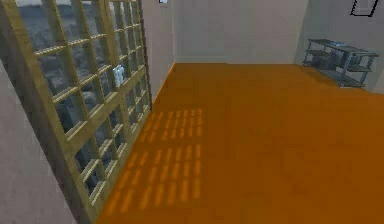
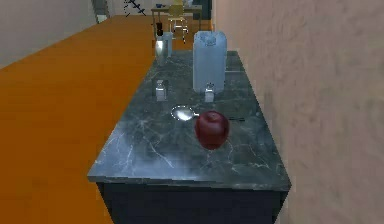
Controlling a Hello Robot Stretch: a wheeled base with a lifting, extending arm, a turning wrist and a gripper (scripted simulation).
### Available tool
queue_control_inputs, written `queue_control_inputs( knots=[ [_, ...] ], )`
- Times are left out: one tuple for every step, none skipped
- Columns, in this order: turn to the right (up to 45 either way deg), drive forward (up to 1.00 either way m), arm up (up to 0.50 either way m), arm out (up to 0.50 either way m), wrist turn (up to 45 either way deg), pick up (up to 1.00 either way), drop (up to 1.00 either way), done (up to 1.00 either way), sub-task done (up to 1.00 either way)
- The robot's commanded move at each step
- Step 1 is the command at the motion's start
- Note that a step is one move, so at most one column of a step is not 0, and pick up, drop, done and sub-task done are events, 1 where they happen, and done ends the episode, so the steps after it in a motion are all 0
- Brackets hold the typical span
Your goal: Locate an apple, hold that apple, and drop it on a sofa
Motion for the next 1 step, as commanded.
queue_control_inputs(
  knots=[
    [0.0, 0.15, 0.00, 0.00, 0.0, 0.00, 0.00, 0.00, 0.00]
  ],
)
